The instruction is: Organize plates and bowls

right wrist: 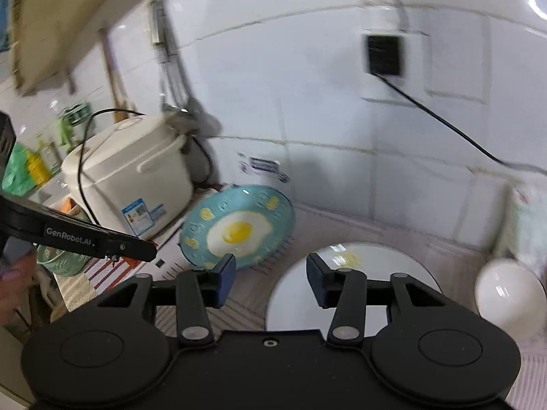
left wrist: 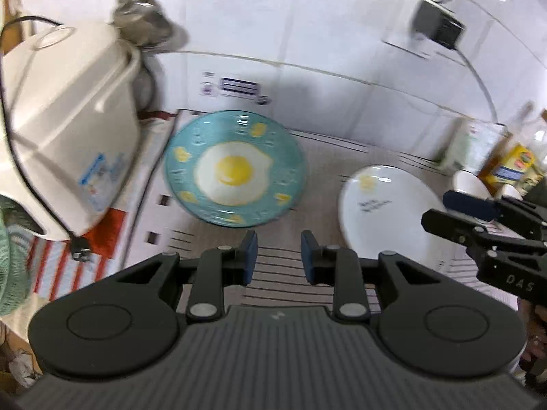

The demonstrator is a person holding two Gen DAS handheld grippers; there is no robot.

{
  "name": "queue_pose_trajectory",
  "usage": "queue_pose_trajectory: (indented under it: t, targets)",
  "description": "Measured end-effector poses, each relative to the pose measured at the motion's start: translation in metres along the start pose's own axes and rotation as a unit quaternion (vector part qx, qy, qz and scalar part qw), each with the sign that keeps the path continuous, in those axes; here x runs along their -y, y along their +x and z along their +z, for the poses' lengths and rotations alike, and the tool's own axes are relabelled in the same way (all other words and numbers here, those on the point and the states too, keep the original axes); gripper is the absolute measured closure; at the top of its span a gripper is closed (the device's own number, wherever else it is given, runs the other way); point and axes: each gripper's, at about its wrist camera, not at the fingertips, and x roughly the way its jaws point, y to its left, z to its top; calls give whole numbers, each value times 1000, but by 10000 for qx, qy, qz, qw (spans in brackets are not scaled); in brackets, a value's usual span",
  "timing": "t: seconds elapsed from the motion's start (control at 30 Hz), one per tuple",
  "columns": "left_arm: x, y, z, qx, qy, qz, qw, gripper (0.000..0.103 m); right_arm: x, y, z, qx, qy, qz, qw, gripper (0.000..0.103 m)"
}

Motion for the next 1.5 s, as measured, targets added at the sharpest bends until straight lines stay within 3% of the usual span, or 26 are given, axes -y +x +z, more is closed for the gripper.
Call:
queue_pose_trajectory:
  t: [0.2,0.3,0.47,0.63,0.9,1.0,1.07,1.1,1.17,1.5]
  targets:
    - [-30,23,7,210,-182,269,9993,69,-3,57,13,32,-111,301,9995,45]
    - [-41,42,10,397,-243,552,9974,56,-4,94,16,-164,-168,191,9995,45]
    - [-68,72,20,457,-533,737,9948,56,-1,148,24,-839,51,-87,9964,45]
    - [-78,100,21,391,-410,834,9949,56,6,185,30,-1044,146,-243,9941,45]
    - [-79,134,18,145,-379,902,9951,60,25,224,34,-1326,398,-225,9901,50]
    - [-83,142,21,168,-462,887,9948,66,37,229,33,-1412,716,-92,9874,63]
    - [-87,147,23,117,-519,990,9937,78,41,231,31,-1448,845,40,9858,80]
    - [-90,151,24,81,-578,1048,9928,83,42,231,30,-1478,874,54,9851,84]
    - [-95,152,25,44,-748,1044,9917,88,44,230,28,-1452,885,62,9854,86]
    - [-96,161,24,145,-889,1061,9903,85,54,237,29,-1540,1229,274,9800,87]
